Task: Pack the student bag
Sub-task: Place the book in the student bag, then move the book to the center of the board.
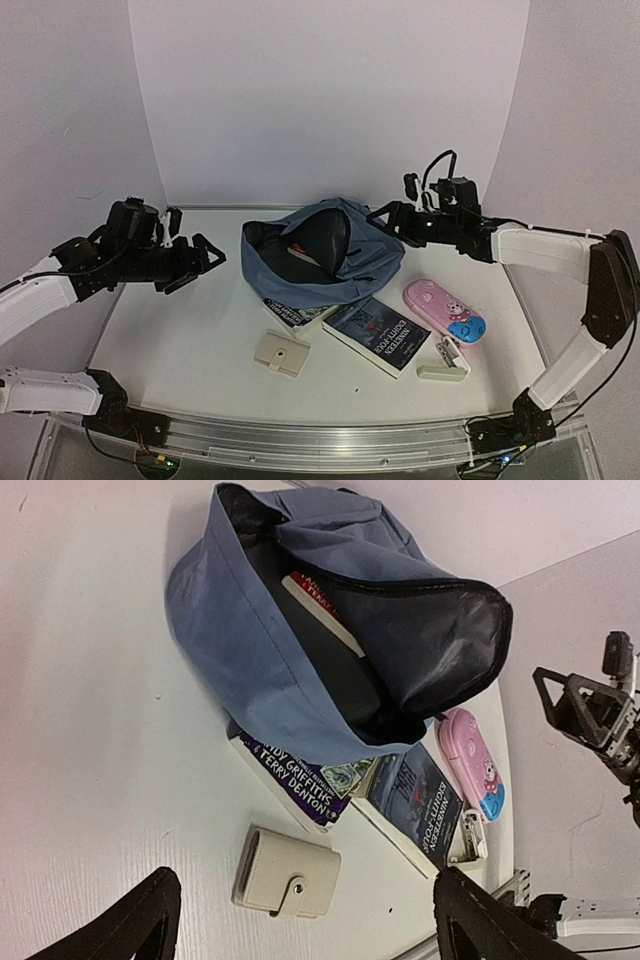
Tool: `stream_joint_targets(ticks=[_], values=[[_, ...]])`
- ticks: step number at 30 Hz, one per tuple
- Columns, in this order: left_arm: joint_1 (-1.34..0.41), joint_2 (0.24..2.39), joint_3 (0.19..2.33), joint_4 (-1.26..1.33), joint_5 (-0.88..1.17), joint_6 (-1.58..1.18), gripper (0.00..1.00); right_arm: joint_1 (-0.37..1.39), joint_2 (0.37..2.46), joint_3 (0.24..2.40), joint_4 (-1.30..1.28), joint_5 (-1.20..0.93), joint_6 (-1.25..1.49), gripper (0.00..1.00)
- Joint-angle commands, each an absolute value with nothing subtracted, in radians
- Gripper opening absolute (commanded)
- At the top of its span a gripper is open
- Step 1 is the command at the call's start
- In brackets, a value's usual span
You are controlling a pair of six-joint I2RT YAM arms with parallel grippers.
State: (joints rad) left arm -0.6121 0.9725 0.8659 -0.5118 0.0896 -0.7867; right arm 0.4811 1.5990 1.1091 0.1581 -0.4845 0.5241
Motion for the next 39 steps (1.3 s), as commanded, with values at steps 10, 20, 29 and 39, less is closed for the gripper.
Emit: stream_joint_targets(ticks=[10, 20, 29, 39], values=[[-0.607, 1.048, 0.735, -0.348, 0.191, -0.846, 0.88, 0.805, 1.439, 0.955, -0.161, -0.085, 0.448, 0.78], [-0.604, 1.044, 0.758, -0.375, 0.183, -0.834, 0.88, 0.974, 1.665, 0.988, -0.431, 0.176, 0.519, 0.84], [-0.601, 1.024, 0.744, -0.379, 0.184, -0.84, 0.88, 1.02, 1.803, 0.999, -0.429, 0.217, 0.55, 0.83], [-0.598, 0.994, 0.717, -0.377, 0.183, -0.867, 0.88, 1.114, 1.96, 1.1, -0.517, 0.41, 0.62, 0.41]])
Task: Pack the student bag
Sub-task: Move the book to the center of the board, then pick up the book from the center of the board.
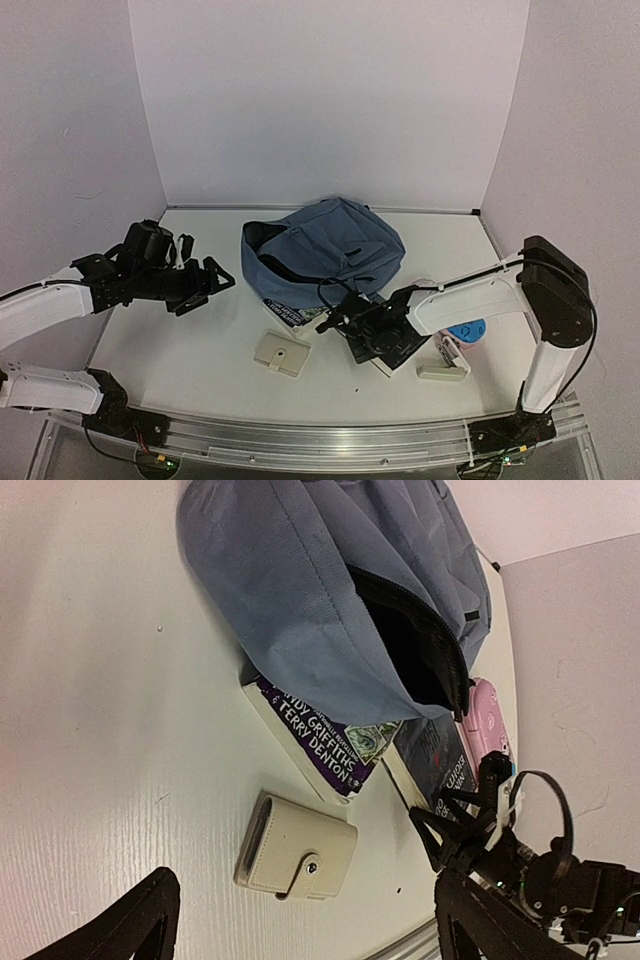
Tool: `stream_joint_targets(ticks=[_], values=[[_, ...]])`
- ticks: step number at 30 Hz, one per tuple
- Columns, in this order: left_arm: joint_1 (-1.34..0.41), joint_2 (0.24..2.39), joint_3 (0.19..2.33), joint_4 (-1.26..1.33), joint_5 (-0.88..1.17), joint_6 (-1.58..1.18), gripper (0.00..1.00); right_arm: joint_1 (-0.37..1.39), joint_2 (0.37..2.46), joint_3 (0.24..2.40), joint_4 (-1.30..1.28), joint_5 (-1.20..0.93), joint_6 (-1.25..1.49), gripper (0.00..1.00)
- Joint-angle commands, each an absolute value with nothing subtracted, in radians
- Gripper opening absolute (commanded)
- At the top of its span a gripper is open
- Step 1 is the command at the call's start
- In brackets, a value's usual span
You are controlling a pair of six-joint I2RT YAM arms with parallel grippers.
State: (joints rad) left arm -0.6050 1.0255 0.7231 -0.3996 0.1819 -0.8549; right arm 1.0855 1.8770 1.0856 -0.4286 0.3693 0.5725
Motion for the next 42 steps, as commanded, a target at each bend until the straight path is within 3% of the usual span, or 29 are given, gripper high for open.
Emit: stream_joint_targets(ticks=[1, 7, 22, 25, 27, 31, 36, 42], values=[[-0.597, 0.996, 0.718, -0.379, 0.183, -0.867, 0.88, 1.119, 1.967, 1.106, -0.52, 0.407, 0.622, 0.35], [-0.594, 1.016, 0.719, -0.373, 0.192, -0.863, 0.88, 1.161, 1.948, 1.139, -0.517, 0.335, 0.654, 0.0], [-0.597, 1.09, 0.617, -0.264, 0.252, -0.94, 0.87, 1.336, 1.982, 1.355, -0.34, 0.142, 0.903, 0.01], [-0.618, 1.135, 0.615, -0.243, 0.273, -0.97, 0.86, 1.339, 1.948, 1.401, -0.337, 0.15, 0.893, 0.21], [-0.645, 1.166, 0.62, -0.223, 0.274, -0.995, 0.85, 1.339, 1.898, 1.41, -0.339, 0.175, 0.871, 0.42], [-0.738, 1.207, 0.632, -0.18, 0.228, -1.064, 0.84, 1.328, 1.765, 1.386, -0.359, 0.231, 0.814, 0.67], [-0.857, 1.284, 0.642, -0.127, 0.185, -1.175, 0.83, 1.232, 1.629, 1.272, -0.362, 0.205, 0.754, 0.81], [-0.965, 1.44, 0.695, -0.074, 0.217, -1.228, 0.83, 1.052, 1.524, 1.097, -0.278, 0.016, 0.682, 0.84]])
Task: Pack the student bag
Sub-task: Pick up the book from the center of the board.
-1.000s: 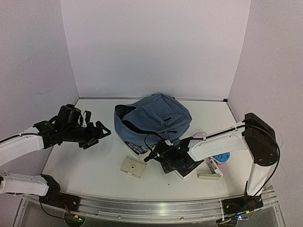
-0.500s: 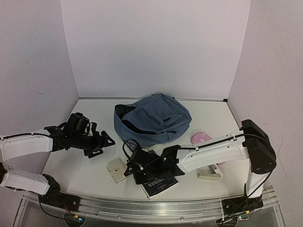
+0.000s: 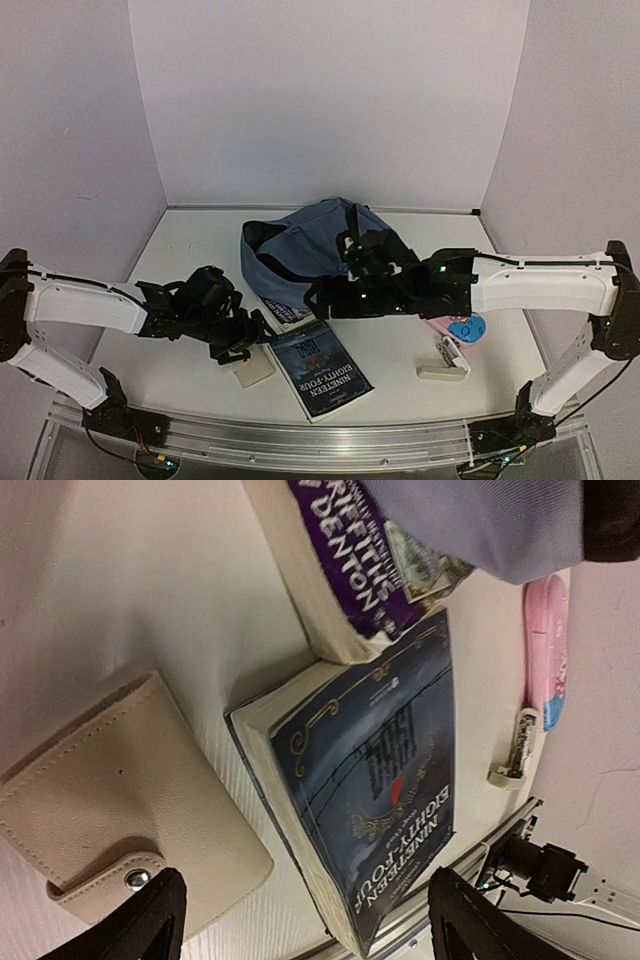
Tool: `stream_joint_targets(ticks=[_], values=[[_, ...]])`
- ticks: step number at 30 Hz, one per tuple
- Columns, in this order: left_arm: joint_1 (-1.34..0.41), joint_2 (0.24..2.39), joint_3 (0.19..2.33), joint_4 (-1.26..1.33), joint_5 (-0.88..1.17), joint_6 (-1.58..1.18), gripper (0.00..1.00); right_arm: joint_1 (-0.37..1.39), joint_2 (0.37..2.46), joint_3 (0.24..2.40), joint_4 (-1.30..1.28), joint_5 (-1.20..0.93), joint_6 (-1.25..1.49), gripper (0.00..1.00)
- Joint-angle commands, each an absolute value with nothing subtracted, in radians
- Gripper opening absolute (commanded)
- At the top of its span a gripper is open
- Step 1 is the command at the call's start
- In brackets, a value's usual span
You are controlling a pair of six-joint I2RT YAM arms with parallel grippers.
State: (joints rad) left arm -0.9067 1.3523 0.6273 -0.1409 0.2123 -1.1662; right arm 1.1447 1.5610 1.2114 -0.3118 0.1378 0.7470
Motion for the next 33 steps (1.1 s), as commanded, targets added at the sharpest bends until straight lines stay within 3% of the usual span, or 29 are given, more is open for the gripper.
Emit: stream_joint_targets(ticks=[1, 15, 23, 33], values=[[-0.992, 1.463, 0.723, -0.08, 0.219, -1.232, 0.83, 1.018, 1.505, 1.057, -0.246, -0.028, 0.676, 0.83], [-1.069, 1.583, 0.771, -0.043, 0.227, -1.308, 0.83, 0.823, 1.48, 0.741, 0.185, -0.46, 0.703, 0.83], [-1.071, 1.645, 0.784, 0.035, 0.263, -1.301, 0.83, 0.819, 1.594, 0.71, 0.289, -0.53, 0.732, 0.82], [-1.071, 1.709, 0.824, -0.099, 0.219, -1.276, 0.84, 0.819, 1.672, 0.686, 0.355, -0.571, 0.756, 0.81]])
